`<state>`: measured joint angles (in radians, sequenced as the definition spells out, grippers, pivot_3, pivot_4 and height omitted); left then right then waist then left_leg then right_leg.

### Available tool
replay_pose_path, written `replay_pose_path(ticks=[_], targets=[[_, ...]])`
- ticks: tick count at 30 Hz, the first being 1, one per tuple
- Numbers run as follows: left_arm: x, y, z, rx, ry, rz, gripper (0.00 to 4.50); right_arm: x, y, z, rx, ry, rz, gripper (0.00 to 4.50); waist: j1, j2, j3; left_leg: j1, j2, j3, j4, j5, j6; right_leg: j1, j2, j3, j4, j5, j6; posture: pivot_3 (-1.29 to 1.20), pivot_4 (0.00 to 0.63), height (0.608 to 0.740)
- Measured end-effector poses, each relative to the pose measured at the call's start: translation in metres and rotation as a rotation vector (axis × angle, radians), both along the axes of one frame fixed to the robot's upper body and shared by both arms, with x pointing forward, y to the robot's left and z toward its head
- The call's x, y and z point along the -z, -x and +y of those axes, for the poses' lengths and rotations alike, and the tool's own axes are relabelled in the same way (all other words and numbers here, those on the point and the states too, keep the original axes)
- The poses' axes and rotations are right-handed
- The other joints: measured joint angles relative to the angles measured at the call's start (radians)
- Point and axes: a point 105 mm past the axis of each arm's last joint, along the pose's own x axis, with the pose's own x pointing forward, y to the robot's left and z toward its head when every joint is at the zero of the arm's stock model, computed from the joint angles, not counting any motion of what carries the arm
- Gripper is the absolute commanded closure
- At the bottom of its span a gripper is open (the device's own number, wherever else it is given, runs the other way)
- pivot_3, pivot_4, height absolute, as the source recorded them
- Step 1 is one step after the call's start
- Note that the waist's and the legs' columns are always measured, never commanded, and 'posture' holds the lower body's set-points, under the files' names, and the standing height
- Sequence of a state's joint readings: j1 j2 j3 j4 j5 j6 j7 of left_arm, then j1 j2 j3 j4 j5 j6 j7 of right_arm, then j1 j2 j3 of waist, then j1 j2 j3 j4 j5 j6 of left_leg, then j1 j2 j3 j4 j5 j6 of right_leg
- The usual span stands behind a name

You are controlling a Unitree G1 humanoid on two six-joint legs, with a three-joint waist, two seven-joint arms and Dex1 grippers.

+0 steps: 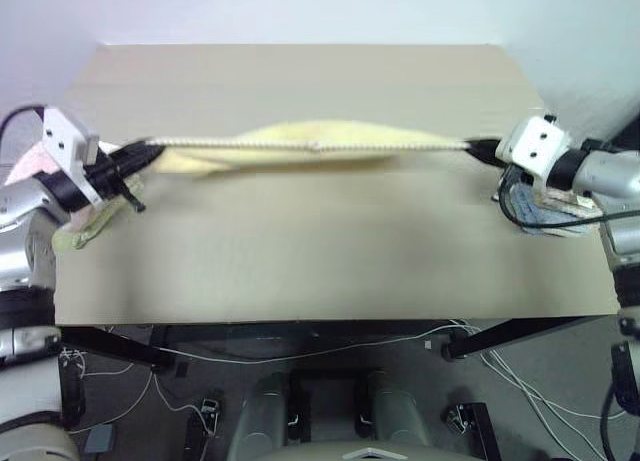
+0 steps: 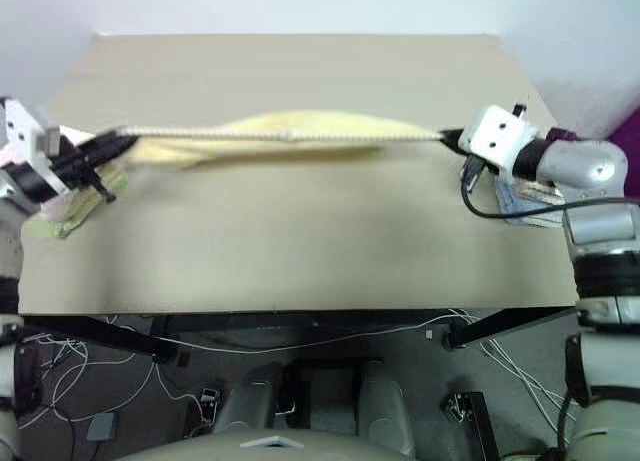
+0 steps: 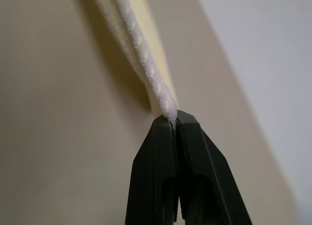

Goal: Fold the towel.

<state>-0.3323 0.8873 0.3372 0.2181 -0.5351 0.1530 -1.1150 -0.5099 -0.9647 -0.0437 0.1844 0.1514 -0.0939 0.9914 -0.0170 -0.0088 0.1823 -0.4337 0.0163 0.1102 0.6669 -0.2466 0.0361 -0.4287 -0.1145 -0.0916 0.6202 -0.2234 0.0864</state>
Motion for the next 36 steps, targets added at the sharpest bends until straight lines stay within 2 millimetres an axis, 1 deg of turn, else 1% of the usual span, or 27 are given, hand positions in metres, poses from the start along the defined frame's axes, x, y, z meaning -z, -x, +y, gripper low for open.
replay_pose_path(ticks=[1, 3, 4, 5, 6, 8, 10, 12, 13, 15, 17, 18, 20, 23, 26, 29, 33, 36], targets=[[0.007, 0.011, 0.0, 0.02, -0.002, 0.048, 4.5, 0.006, 0.008, -0.004, 0.002, -0.001, 0.043, 4.48, 0.0, 0.0, 0.0, 0.001, 0.0, 0.0, -0.001, 0.0, 0.0, 0.001, 0.0, 0.0, -0.001, 0.0, 0.0, 0.0, 0.15, 0.74], [0.023, 0.038, -0.006, 0.078, 0.007, 0.161, 4.5, 0.022, 0.027, -0.005, -0.011, -0.017, 0.159, 4.48, 0.001, 0.0, 0.0, 0.003, 0.0, 0.0, -0.001, 0.0, 0.0, 0.002, -0.002, 0.0, -0.001, 0.0, 0.0, 0.0, 0.15, 0.74], [0.029, 0.046, -0.007, 0.089, 0.004, 0.204, 4.5, 0.028, 0.036, -0.005, -0.023, -0.017, 0.206, 4.48, 0.002, 0.0, 0.0, 0.003, 0.0, 0.0, -0.001, -0.001, 0.0, 0.002, -0.003, 0.0, 0.0, 0.0, 0.0, 0.0, 0.15, 0.74], [0.034, 0.055, -0.007, 0.091, -0.003, 0.253, 4.5, 0.033, 0.046, -0.005, -0.036, -0.012, 0.26, 4.48, 0.005, 0.0, 0.0, 0.004, 0.0, 0.0, -0.001, -0.004, 0.004, 0.003, -0.003, 0.0, 0.0, 0.0, -0.001, 0.0, 0.15, 0.74], [0.038, 0.061, -0.005, 0.085, -0.008, 0.291, 4.5, 0.037, 0.054, -0.005, -0.046, -0.005, 0.303, 4.48, 0.006, 0.0, 0.0, 0.005, 0.0, -0.001, -0.001, -0.006, 0.003, 0.003, -0.003, 0.0, 0.0, -0.002, -0.004, 0.0, 0.15, 0.74], [0.044, 0.07, -0.003, 0.074, -0.018, 0.347, 4.5, 0.041, 0.067, -0.005, -0.07, 0.004, 0.373, 4.48, 0.008, 0.001, 0.0, 0.007, 0.0, -0.002, -0.001, -0.006, 0.002, 0.002, -0.004, -0.001, -0.003, -0.003, -0.005, 0.0, 0.15, 0.74], [0.044, 0.073, -0.003, 0.069, -0.018, 0.368, 4.5, 0.042, 0.072, -0.003, -0.084, 0.006, 0.407, 4.48, 0.007, 0.001, 0.0, 0.007, 0.0, -0.002, -0.001, -0.006, 0.002, 0.002, -0.004, -0.001, -0.004, -0.003, -0.005, 0.0, 0.15, 0.74], [0.044, 0.074, -0.003, 0.069, -0.018, 0.372, 4.5, 0.041, 0.073, -0.003, -0.084, 0.009, 0.415, 4.48, 0.007, 0.001, 0.0, 0.007, 0.0, -0.003, -0.002, -0.006, 0.002, 0.001, -0.004, 0.0, -0.004, -0.003, -0.007, 0.0, 0.15, 0.74], [0.044, 0.074, -0.002, 0.064, -0.018, 0.371, 4.5, 0.04, 0.071, -0.003, -0.083, 0.011, 0.409, 4.48, 0.006, 0.002, 0.0, 0.006, 0.0, -0.002, -0.002, -0.006, 0.002, 0.001, -0.004, 0.0, -0.004, -0.004, -0.007, 0.0, 0.15, 0.74], [0.041, 0.069, -0.003, 0.049, -0.017, 0.345, 4.5, 0.032, 0.058, 0.0, -0.073, 0.014, 0.354, 4.48, 0.004, 0.002, 0.0, 0.006, 0.0, -0.002, -0.002, -0.006, 0.002, 0.0, -0.004, 0.0, -0.004, -0.003, -0.007, 0.0, 0.15, 0.74], [0.036, 0.056, -0.002, 0.011, -0.018, 0.298, 4.5, 0.023, 0.039, 0.004, -0.052, 0.014, 0.266, 4.48, 0.004, 0.003, 0.0, 0.006, 0.0, -0.002, -0.002, -0.006, 0.002, 0.0, -0.004, 0.0, -0.004, -0.003, -0.007, 0.0, 0.15, 0.74], [0.036, 0.05, -0.002, -0.009, -0.024, 0.285, 4.5, 0.022, 0.031, 0.006, -0.043, 0.018, 0.241, 4.48, 0.003, 0.003, 0.0, 0.006, 0.0, -0.002, -0.002, -0.006, 0.002, 0.0, -0.004, 0.0, -0.004, -0.003, -0.007, 0.0, 0.15, 0.74], [0.042, 0.038, 0.002, -0.062, -0.038, 0.268, 4.5, 0.028, 0.016, 0.009, -0.021, 0.03, 0.218, 4.48, 0.004, 0.003, 0.0, 0.006, 0.0, -0.001, -0.003, -0.006, 0.002, 0.001, -0.004, 0.0, -0.004, -0.003, -0.007, 0.0, 0.15, 0.74], [0.057, 0.02, 0.008, -0.144, -0.059, 0.266, 4.5, 0.038, -0.007, 0.017, -0.007, 0.046, 0.195, 4.48, 0.003, 0.003, 0.0, 0.004, -0.001, 0.001, -0.003, -0.001, -0.002, 0.001, -0.004, 0.0, -0.003, -0.002, -0.005, 0.0, 0.15, 0.74], [0.071, 0.009, 0.012, -0.193, -0.09, 0.269, 4.5, 0.043, -0.028, 0.025, 0.001, 0.071, 0.167, 4.48, 0.0, 0.003, 0.0, 0.003, -0.001, 0.002, -0.003, -0.001, -0.001, 0.001, -0.003, 0.0, -0.001, -0.001, -0.003, 0.0, 0.15, 0.74], [0.077, -0.001, 0.014, -0.232, -0.119, 0.254, 4.5, 0.046, -0.046, 0.031, 0.012, 0.083, 0.139, 4.48, 0.0, 0.003, 0.0, 0.003, -0.001, 0.002, -0.003, -0.001, -0.001, 0.001, -0.002, 0.0, 0.0, -0.001, -0.003, 0.0, 0.15, 0.74], [0.077, -0.014, 0.018, -0.281, -0.139, 0.221, 4.5, 0.052, -0.061, 0.039, 0.015, 0.091, 0.13, 4.48, 0.001, 0.003, 0.0, 0.003, -0.001, 0.002, -0.002, 0.0, 0.0, 0.001, -0.002, 0.0, 0.0, 0.0, -0.003, 0.0, 0.15, 0.74], [0.082, -0.02, 0.017, -0.292, -0.158, 0.222, 4.5, 0.059, -0.067, 0.041, 0.024, 0.099, 0.136, 4.48, -0.001, 0.003, 0.0, 0.003, -0.001, 0.003, -0.002, 0.0, 0.0, 0.001, -0.001, 0.0, 0.001, 0.0, -0.003, 0.0, 0.15, 0.74]])
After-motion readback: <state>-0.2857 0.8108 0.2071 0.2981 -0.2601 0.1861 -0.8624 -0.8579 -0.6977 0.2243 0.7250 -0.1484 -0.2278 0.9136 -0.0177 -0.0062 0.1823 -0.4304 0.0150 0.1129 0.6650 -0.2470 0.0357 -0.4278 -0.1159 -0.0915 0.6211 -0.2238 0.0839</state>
